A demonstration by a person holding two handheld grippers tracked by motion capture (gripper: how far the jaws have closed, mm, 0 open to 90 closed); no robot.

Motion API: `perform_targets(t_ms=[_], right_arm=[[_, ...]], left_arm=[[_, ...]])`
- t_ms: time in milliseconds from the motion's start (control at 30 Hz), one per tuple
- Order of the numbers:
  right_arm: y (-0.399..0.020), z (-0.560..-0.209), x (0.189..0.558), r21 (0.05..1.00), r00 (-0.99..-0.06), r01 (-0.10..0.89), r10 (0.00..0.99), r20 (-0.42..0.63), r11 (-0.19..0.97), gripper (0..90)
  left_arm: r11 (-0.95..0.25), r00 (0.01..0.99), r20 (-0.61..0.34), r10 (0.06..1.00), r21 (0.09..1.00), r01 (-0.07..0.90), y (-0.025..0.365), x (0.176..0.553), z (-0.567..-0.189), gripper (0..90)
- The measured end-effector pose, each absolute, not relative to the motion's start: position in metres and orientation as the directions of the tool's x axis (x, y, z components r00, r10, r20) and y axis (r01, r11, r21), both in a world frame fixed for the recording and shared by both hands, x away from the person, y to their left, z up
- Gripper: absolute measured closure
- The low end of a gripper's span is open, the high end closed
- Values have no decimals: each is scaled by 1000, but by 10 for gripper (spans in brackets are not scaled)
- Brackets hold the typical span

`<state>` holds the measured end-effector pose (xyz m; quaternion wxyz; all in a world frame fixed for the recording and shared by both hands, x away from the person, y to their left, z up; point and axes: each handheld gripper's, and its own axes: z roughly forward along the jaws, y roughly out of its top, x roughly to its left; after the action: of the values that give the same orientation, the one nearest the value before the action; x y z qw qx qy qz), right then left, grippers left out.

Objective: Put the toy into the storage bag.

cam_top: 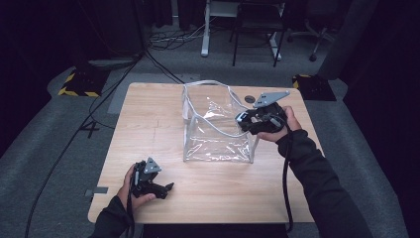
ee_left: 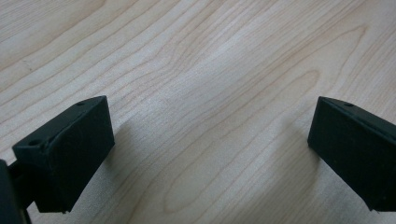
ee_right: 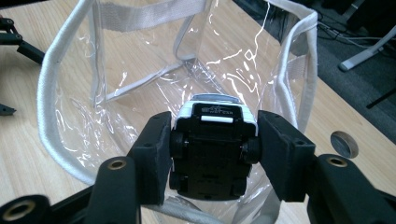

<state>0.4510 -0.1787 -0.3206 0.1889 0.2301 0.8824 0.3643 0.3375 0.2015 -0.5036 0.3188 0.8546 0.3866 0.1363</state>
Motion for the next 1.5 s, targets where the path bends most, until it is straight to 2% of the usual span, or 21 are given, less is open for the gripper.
perform_targets(t_ms=[567,1500], right_arm=[[-159,-326,454,631,-827,323,535,-174,705,474],[-153,-332,459,617,-810,380,570,-138,689,476]], left_arm=[[-493,660,-16,751,651,577,201,337,-504,5],[-495,663,-17,748,651,576,201,337,-504,5]])
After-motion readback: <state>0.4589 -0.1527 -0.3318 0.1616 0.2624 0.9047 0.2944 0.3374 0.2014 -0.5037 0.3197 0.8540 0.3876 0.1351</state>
